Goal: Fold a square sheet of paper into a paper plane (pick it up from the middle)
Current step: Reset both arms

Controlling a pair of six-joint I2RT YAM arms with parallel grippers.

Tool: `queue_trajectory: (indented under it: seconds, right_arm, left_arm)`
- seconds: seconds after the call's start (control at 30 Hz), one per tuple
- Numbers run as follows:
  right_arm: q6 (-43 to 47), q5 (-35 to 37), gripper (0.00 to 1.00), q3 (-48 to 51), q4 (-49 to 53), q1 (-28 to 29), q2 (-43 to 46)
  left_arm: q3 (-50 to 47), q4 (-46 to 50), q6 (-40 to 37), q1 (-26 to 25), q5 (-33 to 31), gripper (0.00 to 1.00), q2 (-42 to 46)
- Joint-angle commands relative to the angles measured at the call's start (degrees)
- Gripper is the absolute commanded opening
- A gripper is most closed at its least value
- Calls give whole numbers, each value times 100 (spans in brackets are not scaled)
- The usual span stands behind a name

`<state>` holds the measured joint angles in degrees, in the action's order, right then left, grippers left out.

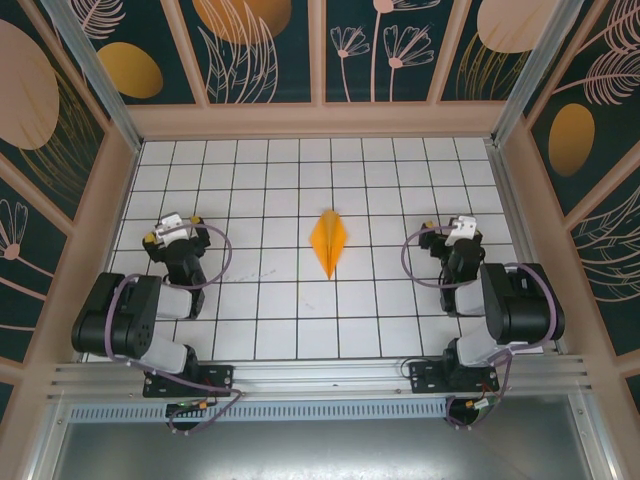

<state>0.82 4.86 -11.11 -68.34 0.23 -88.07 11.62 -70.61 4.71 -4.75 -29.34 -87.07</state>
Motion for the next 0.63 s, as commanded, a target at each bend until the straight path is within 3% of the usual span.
queue_trajectory:
  seconds: [0.0,0.07,0.1,0.6]
  right_arm:
    - [-173,-355,99,-183,-385,-153,-31]
    - [-181,-336,99,-191,-371,-152,-25]
    - [-179,-332,99,-190,-364,-155,-17]
    - [-179,-313,99,-192,-371,-144,-21]
  left_arm:
    - [108,-258,142,109,858,99,87]
    - [-7,-911,204,273,1004,99,-124]
    - [38,-499,215,273,1030,99,36]
    - [42,-533,142,256,1124,99,-11]
